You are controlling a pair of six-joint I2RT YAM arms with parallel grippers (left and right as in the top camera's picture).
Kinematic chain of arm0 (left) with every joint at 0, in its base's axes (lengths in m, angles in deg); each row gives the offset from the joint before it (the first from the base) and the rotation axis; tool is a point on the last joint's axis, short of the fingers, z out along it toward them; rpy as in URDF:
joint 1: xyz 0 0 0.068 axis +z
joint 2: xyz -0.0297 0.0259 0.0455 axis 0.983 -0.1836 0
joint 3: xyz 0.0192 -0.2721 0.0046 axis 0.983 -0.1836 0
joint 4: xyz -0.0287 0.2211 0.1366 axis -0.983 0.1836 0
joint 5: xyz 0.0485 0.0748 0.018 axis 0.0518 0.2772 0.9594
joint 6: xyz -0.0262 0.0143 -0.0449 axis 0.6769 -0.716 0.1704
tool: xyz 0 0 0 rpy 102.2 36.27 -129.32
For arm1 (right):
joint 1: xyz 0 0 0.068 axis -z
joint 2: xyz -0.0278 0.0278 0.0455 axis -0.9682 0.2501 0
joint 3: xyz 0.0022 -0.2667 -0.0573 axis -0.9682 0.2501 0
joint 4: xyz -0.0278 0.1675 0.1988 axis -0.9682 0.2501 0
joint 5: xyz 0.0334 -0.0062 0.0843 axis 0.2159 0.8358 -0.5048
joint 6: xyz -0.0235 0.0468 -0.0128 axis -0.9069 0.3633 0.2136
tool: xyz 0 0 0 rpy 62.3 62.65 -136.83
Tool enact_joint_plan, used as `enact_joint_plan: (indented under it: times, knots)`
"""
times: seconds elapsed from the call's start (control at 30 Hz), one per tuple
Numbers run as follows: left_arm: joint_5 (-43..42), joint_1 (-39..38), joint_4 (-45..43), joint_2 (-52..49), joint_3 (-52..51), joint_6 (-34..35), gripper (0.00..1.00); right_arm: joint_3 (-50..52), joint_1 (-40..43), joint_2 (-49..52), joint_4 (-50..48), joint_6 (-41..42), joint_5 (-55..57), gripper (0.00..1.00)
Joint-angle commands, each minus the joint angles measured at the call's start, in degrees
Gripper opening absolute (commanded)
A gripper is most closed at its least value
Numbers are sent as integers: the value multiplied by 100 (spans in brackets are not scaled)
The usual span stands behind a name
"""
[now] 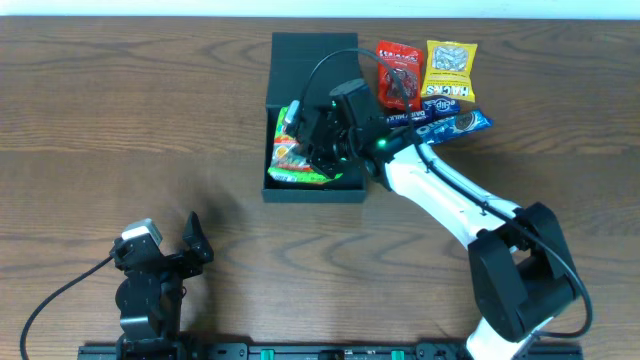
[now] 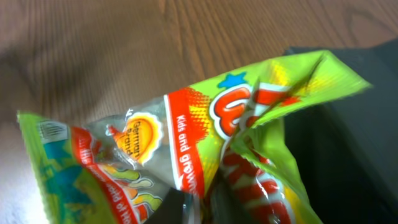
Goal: Pack container
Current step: 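Carry the Haribo bag into the green box and release it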
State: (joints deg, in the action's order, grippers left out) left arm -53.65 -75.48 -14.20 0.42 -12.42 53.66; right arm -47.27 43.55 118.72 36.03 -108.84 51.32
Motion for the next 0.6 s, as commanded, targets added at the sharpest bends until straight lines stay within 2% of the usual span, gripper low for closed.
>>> enact_joint_plan:
  times: [0.0, 0.27, 0.3, 0.33, 0.37, 0.4, 0.43, 0.47, 0.57]
  knots:
    - [101, -22, 39, 33, -120, 44, 95, -28, -85, 61, -50, 116, 385, 99]
    - [101, -22, 39, 33, -120, 44, 95, -33, -31, 48, -136, 938, 466, 99]
    - [101, -22, 39, 33, -120, 44, 95, -33, -31, 48, -136, 1038, 468, 94]
    - [101, -22, 39, 33, -120, 44, 95, -33, -31, 48, -118, 1091, 468, 79]
    - [101, -22, 39, 33, -120, 44, 95, -31, -31, 57, -42, 1117, 472, 47]
    - [101, -22, 39, 33, -120, 44, 95, -31, -35, 76, 11, 1117, 490, 24]
    - [101, -22, 39, 33, -120, 44, 95, -28, -39, 116, 57, 1117, 490, 11]
    - [101, -22, 39, 33, -120, 44, 95, -31, -37, 175, 68, 1117, 487, 2]
    - [101, -22, 39, 33, -120, 44, 95, -31, -37, 367, 63, 1117, 487, 1]
